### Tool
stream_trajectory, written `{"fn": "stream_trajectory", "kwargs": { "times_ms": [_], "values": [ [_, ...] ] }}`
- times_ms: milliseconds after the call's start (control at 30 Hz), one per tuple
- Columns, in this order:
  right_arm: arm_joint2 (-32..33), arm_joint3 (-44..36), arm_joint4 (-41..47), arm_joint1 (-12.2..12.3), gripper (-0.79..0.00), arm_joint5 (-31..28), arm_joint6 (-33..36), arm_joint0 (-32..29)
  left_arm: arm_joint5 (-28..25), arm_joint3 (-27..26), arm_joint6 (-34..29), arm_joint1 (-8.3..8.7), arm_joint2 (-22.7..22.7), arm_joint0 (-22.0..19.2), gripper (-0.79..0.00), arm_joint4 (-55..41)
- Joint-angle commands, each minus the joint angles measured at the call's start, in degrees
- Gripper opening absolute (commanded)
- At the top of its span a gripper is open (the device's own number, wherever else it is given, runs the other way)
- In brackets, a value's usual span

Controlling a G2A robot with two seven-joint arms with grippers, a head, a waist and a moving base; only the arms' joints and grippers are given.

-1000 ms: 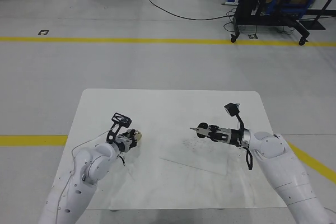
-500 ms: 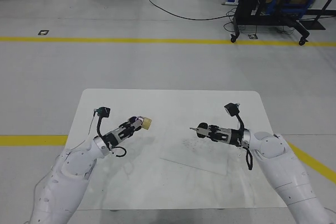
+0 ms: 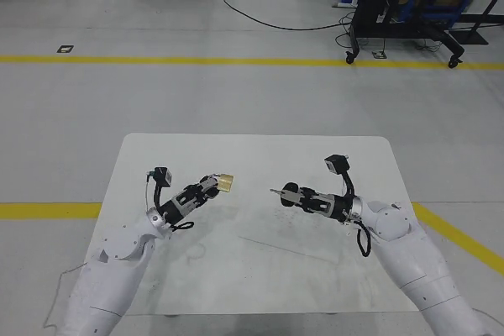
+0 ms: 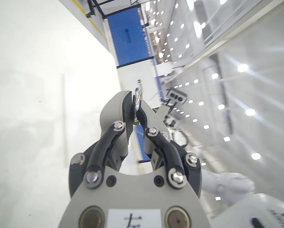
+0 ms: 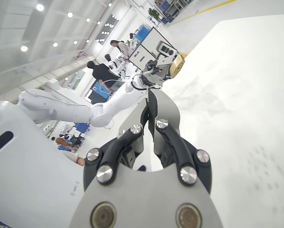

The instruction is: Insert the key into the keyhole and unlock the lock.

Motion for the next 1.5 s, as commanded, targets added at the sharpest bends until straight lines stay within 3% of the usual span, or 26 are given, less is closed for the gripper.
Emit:
{"fn": "stream_trajectory", "kwargs": {
  "times_ms": [0,300,533,1133,1467],
  "values": [
    [-3.02,0.52,1.42,-0.88,-0.785,-0.58,-1.29,1.77,1.58,2.06,-3.52,-0.17,-0.34,-0.52,-0.785,-9.37],
    [-14.51,4.91,4.62,-5.30,-0.785,-3.51,-6.94,9.70,4.01,4.91,-14.23,-0.15,-0.01,-2.19,-0.785,-13.72],
    [-19.04,11.19,6.84,-8.05,-0.785,-6.79,-10.41,13.30,4.28,7.05,-18.84,-0.49,0.44,-3.23,-0.785,-18.09],
    [-21.41,21.08,8.60,-11.27,-0.785,-9.29,-11.21,17.82,3.59,6.99,-26.02,-0.75,1.60,-3.74,-0.785,-18.71],
    [-20.84,23.60,7.43,-12.32,-0.785,-9.93,-12.34,19.69,1.89,5.85,-27.85,-0.43,1.87,-4.02,-0.785,-13.41]
  ]
}}
